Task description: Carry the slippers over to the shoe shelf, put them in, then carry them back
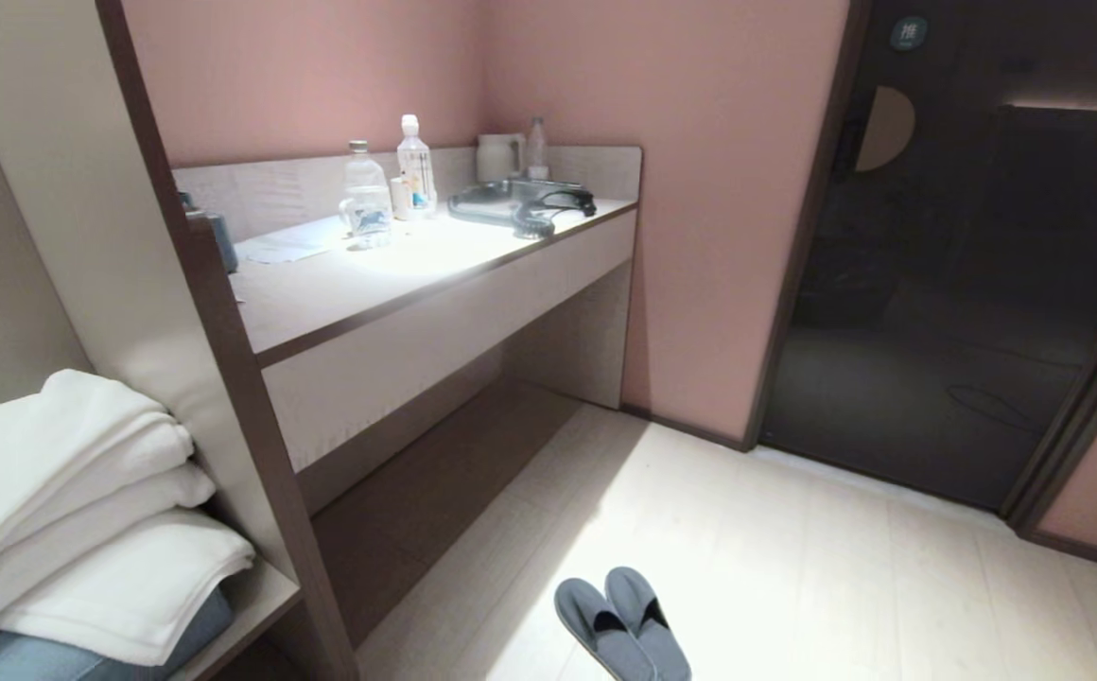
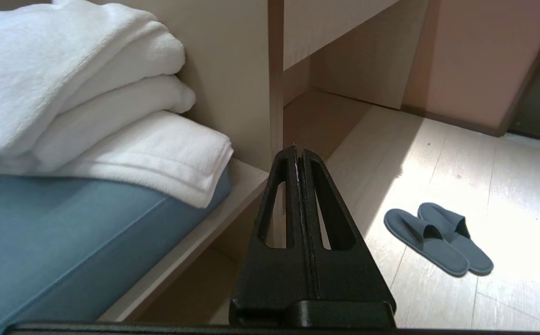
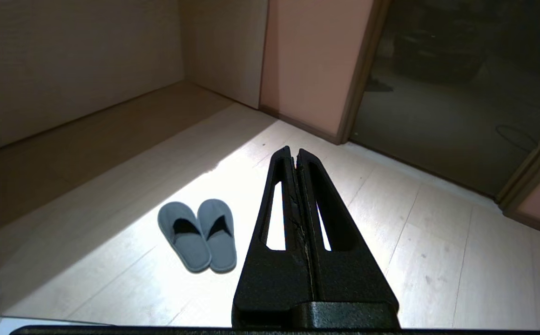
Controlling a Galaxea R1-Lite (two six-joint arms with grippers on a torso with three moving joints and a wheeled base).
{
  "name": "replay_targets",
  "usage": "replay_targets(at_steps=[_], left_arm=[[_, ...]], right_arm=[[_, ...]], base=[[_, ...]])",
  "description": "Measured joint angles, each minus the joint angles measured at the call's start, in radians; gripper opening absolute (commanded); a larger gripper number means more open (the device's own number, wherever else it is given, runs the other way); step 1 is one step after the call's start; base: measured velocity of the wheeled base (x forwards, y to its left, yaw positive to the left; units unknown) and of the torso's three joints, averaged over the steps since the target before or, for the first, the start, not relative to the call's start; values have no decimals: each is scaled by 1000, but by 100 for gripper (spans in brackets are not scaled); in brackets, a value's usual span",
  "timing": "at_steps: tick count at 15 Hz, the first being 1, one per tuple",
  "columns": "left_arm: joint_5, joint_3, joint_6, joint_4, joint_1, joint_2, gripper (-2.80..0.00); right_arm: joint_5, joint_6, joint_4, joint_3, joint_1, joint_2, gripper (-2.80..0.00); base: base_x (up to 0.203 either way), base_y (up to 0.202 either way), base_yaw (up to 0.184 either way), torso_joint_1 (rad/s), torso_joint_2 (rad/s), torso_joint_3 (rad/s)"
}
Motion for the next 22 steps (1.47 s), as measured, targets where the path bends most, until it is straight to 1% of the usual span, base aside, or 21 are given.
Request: replay_targets(at_steps=[22], left_arm=[[0,0,0,0,0,0,-280]], right_arm=[[2,-1,0,0,0,0,-280]], base=[[-195,0,2,3,2,2]])
